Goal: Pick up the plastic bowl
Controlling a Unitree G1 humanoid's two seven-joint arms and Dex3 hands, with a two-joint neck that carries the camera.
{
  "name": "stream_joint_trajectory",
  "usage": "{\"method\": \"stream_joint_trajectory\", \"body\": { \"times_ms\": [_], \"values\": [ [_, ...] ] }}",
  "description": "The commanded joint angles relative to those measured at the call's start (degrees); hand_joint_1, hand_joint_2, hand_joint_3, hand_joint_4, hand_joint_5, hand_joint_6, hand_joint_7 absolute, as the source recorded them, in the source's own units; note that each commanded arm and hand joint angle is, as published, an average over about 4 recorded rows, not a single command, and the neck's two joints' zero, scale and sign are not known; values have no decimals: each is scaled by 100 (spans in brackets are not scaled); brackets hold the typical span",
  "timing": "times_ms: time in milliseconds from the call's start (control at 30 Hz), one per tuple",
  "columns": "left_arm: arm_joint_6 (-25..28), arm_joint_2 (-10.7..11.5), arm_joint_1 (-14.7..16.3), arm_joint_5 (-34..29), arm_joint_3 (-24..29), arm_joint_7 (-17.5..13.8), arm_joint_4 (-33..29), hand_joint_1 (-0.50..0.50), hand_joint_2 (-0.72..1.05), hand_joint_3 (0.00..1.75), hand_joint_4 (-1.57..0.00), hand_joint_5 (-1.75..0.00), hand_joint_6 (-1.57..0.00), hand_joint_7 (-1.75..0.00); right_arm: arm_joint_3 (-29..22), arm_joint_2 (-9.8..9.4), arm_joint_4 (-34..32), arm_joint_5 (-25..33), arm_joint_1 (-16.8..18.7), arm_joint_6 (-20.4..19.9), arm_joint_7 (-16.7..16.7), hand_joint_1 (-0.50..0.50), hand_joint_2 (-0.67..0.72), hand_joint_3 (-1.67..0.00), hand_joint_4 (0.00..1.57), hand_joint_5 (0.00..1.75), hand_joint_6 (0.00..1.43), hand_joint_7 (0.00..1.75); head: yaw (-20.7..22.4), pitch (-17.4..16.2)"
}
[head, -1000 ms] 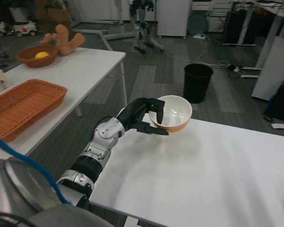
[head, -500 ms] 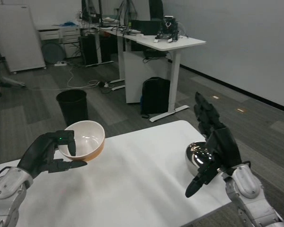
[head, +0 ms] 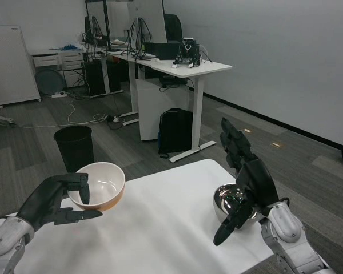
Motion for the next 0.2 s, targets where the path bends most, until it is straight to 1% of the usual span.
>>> {"method": "stream_joint_trajectory", "body": {
  "times_ms": [33, 200],
  "values": [
    [173, -64, -99, 130, -29, -75, -312, -50, 96, 70, -101, -175, -131, -168, 7, -40, 50, 17, -214, -91, -30, -43, 41, 0, 0, 0, 0, 0, 124, 31],
    [411, -142, -54, 317, -29, -118, -641, -50, 96, 70, -101, -175, -131, -168, 149, -77, 116, 34, -379, -109, -36, -42, 41, 0, 0, 0, 0, 0, 289, 45]
  ]
}}
